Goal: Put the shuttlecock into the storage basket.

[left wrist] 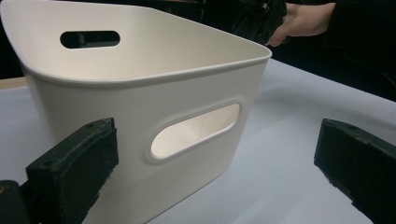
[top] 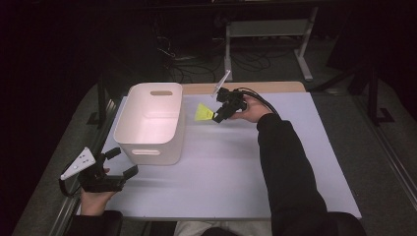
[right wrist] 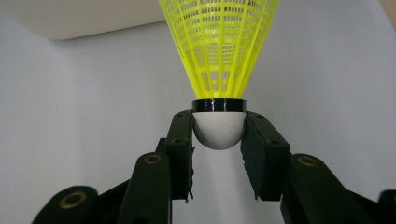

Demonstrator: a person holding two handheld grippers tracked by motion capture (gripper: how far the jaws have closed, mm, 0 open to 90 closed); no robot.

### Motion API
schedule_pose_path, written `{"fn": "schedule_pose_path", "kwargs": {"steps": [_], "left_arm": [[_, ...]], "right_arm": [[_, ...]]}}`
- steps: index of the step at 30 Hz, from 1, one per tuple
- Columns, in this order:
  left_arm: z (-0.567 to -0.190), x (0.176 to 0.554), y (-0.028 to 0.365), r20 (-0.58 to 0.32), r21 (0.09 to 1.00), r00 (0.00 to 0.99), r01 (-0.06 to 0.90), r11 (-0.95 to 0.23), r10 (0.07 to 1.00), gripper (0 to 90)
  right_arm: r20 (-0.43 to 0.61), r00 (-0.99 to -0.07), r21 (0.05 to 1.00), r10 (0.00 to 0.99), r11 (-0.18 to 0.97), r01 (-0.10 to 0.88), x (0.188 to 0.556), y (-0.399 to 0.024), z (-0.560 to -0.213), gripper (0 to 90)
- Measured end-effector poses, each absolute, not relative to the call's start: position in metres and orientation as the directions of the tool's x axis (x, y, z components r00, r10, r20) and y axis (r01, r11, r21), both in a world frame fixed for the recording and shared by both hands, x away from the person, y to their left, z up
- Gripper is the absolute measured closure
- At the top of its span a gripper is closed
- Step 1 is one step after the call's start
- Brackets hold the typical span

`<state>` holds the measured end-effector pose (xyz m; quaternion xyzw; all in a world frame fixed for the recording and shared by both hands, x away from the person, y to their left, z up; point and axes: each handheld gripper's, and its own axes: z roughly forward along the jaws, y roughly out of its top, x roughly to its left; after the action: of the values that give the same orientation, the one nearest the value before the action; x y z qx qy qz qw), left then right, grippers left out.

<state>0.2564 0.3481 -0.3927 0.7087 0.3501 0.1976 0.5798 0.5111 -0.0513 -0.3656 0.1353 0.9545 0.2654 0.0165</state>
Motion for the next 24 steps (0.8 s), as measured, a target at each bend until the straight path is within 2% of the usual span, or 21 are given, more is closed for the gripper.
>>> {"fn": "schedule_pose_path", "kwargs": {"steps": [24], "left_arm": [[-0.393,0.257,0.348,-0.125,0.960,0.675,0.268,-0.084,0.727,0.0]], "right_arm": [[0.017,-0.955,0.555,0.295,0.792,0.255,0.493,-0.074,-0.327,63.2]]}}
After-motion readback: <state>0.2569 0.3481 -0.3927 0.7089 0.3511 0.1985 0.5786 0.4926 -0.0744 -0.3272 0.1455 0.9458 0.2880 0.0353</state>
